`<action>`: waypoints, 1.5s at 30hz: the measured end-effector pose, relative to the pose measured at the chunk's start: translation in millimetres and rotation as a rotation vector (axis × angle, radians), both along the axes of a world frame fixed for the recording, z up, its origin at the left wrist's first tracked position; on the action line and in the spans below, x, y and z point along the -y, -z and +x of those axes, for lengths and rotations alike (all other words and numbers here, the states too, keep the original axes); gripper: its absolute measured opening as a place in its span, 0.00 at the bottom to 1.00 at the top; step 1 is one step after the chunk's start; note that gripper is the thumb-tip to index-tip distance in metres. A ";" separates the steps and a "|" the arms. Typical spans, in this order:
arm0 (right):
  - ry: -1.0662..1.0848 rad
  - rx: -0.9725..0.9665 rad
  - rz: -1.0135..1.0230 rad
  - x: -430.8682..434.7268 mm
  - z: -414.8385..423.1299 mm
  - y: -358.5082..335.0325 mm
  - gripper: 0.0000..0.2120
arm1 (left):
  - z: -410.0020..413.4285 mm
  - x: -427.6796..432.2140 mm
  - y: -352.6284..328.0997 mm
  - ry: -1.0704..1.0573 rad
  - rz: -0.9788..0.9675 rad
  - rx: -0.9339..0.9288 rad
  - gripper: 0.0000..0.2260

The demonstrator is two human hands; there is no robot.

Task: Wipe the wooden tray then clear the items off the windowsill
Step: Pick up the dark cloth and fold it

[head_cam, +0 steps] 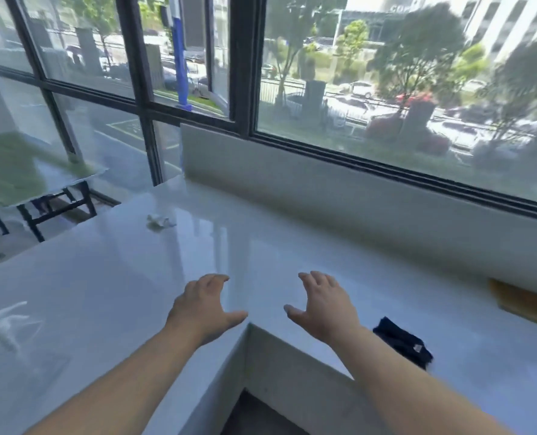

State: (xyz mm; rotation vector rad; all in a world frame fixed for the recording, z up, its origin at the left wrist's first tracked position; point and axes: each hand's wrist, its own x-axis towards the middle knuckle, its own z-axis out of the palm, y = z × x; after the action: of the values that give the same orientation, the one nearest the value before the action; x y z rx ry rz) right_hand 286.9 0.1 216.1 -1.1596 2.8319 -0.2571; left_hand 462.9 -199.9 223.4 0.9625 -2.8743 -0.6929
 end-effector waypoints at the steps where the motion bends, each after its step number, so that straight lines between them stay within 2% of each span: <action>1: 0.048 0.003 0.001 -25.9 -14.9 0.4 0.41 | -21.0 -19.2 -0.9 0.050 0.005 0.011 0.43; 6: 0.255 0.074 -0.026 -144.4 -84.0 25.8 0.40 | -120.9 -107.4 12.0 0.218 0.001 0.071 0.40; 11: 0.365 0.179 -0.010 -242.5 -144.3 71.0 0.38 | -207.7 -187.8 47.5 0.305 0.016 0.151 0.38; 19: 0.434 0.277 0.031 -336.5 -219.1 128.0 0.38 | -305.3 -279.5 105.3 0.428 -0.022 0.272 0.35; 31: 0.336 0.403 0.090 -307.0 -234.0 177.9 0.29 | -369.5 -296.7 160.4 0.642 -0.065 0.411 0.24; 35: 0.269 0.310 0.108 -290.3 -229.7 187.5 0.24 | -384.4 -283.3 188.5 0.877 -0.140 0.312 0.22; 39: 0.270 0.322 0.164 -274.8 -221.3 196.9 0.26 | -390.8 -270.0 211.6 1.068 -0.168 0.262 0.20; 45: 0.316 0.313 0.257 -260.5 -227.3 207.7 0.27 | -412.2 -252.4 231.6 1.163 -0.144 0.240 0.18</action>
State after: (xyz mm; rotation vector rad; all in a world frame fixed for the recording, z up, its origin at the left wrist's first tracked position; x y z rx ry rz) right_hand 59.7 260.6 8.4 -0.5653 2.6540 -0.0773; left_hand 50.7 52.5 -8.3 -0.8133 -3.4158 -0.3434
